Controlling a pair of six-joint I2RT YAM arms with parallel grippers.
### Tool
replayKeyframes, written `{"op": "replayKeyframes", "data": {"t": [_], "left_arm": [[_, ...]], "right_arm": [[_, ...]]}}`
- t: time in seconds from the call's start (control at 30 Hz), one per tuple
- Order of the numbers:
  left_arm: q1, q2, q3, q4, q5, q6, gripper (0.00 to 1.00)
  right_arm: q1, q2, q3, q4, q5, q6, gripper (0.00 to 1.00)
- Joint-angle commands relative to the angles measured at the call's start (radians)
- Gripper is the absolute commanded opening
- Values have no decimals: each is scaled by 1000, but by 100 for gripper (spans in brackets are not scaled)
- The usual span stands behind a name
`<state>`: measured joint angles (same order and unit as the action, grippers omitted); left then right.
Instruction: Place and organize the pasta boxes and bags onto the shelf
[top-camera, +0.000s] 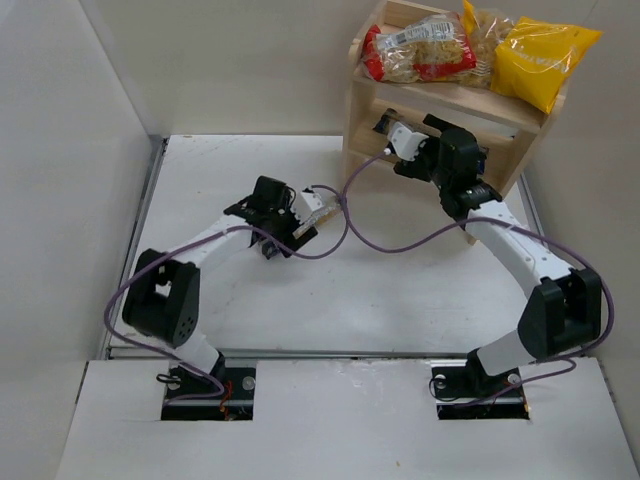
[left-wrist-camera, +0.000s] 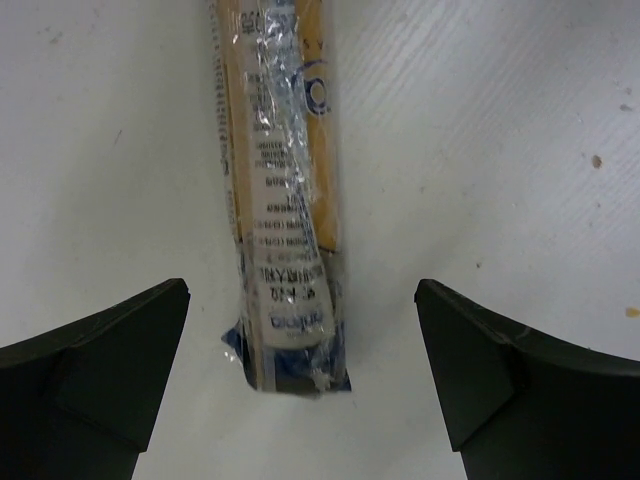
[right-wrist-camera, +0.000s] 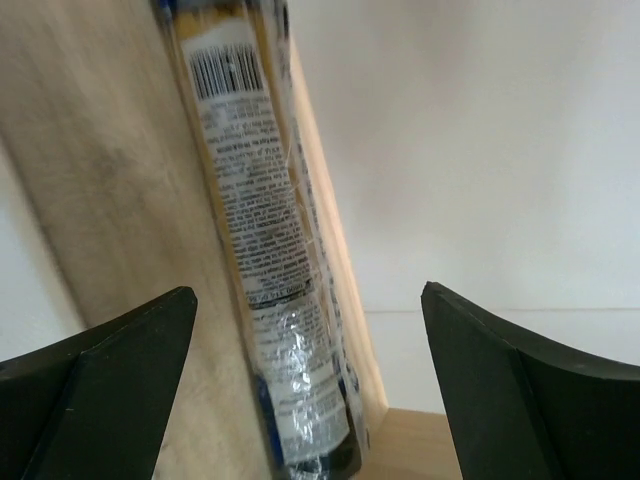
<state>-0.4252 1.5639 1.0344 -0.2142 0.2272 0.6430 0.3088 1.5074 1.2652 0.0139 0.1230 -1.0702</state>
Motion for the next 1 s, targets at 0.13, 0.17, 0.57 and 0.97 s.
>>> {"op": "replayKeyframes", "data": {"t": [0.13, 0.17, 0.57, 0.97], "left_arm": [[-7, 215, 209, -11, 24, 15, 100], [-10, 250, 232, -19, 15, 17, 100], [-40, 453, 311, -163, -5, 14, 12], [-189, 127, 93, 67, -126, 83, 0]], "right_arm": [[114, -180, -92, 129, 33, 90, 100], [135, -202, -108, 130, 50, 98, 100], [324, -456, -280, 138, 171, 355, 100], [327, -602, -339, 175, 250, 521, 100]]}}
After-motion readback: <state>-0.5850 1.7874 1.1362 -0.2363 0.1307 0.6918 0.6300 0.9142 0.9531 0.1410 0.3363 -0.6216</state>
